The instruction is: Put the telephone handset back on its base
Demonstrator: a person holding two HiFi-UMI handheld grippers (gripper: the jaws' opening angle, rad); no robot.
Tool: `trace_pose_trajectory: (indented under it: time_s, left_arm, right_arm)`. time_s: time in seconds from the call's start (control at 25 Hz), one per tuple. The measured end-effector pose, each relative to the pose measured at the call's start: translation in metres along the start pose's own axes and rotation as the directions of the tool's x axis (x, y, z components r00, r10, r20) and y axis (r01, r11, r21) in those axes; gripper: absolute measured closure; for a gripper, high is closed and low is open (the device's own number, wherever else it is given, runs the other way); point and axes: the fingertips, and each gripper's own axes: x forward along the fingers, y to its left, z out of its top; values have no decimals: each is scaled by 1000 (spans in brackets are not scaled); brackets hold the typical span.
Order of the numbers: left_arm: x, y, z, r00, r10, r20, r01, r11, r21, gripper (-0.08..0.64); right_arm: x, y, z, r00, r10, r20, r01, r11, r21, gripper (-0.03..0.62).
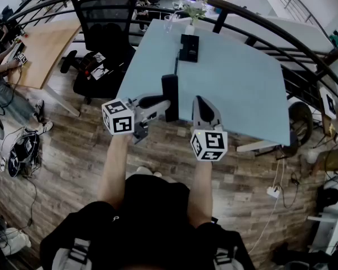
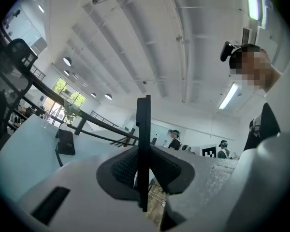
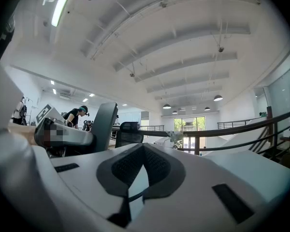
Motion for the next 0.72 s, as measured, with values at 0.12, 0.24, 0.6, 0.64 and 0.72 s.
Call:
trace_pose_trajectory:
  time_s: [0.12, 0.24, 0.6, 0.64, 0.72]
  left_arm:
    - [-1, 0, -1, 1000, 13, 0, -13, 1000, -1, 494]
    - [-2, -1, -3, 1000, 26, -1, -26, 1000, -3, 494]
    - [-5, 0, -3, 998, 56, 16, -55, 998, -14, 494]
    - [-5, 1, -5, 998, 59, 15, -59, 998, -19, 494]
    - [-5, 0, -5, 998, 61, 13, -61, 998, -23, 494]
  right_arm:
    - [-1, -4, 1, 1000, -13, 23, 12, 999, 42, 606]
    - [-3, -10, -3, 999, -39, 13, 38, 997, 67, 606]
    - [-2, -10, -10, 1000, -22, -18, 23, 997, 74, 606]
    - [-2, -10, -13, 999, -20, -26, 22, 997, 76, 606]
    - [-3, -8, -18, 999, -14, -33, 17, 997, 81, 606]
